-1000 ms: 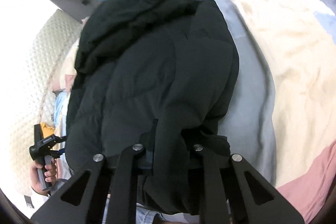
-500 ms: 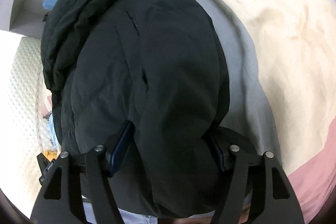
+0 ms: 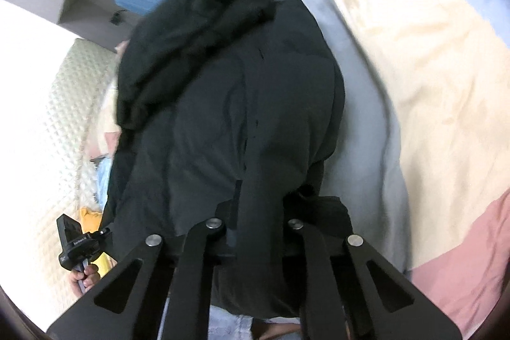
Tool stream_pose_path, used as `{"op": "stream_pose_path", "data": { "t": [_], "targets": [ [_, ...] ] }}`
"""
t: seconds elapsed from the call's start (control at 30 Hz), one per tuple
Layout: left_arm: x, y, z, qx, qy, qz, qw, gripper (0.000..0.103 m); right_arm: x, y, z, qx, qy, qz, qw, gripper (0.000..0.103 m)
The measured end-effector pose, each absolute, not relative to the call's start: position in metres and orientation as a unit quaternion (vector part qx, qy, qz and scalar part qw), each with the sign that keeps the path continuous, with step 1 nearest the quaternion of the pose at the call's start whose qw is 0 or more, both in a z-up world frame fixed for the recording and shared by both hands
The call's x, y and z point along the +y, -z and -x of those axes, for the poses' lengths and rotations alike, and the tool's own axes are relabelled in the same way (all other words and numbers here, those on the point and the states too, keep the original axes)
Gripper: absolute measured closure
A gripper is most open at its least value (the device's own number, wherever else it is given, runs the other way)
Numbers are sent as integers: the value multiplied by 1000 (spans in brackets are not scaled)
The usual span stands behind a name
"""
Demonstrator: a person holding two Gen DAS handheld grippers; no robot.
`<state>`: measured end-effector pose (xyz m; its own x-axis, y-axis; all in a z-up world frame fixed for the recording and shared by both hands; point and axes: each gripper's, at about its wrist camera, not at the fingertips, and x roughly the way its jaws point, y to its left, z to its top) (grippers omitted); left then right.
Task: Fold large clothes
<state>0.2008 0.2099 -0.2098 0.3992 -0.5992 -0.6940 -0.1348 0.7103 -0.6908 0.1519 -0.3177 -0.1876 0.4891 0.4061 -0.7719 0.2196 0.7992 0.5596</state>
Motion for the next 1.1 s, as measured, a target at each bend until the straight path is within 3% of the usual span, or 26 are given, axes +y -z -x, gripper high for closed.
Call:
{"op": "stream_pose_path", "data": {
  "t": [0.3, 0.8, 1.1],
  "targets": [
    [220, 140, -157, 477, 186, 364, 778, 100, -340, 105, -110, 431, -99, -339, 830, 97],
    [250, 21, -39, 427, 235, 360, 796, 100, -348, 25, 7, 360, -181, -348, 846, 98],
    [234, -24, -32, 409, 247, 320, 818, 100, -364, -5, 27, 331, -192, -355, 853, 98]
  ]
}}
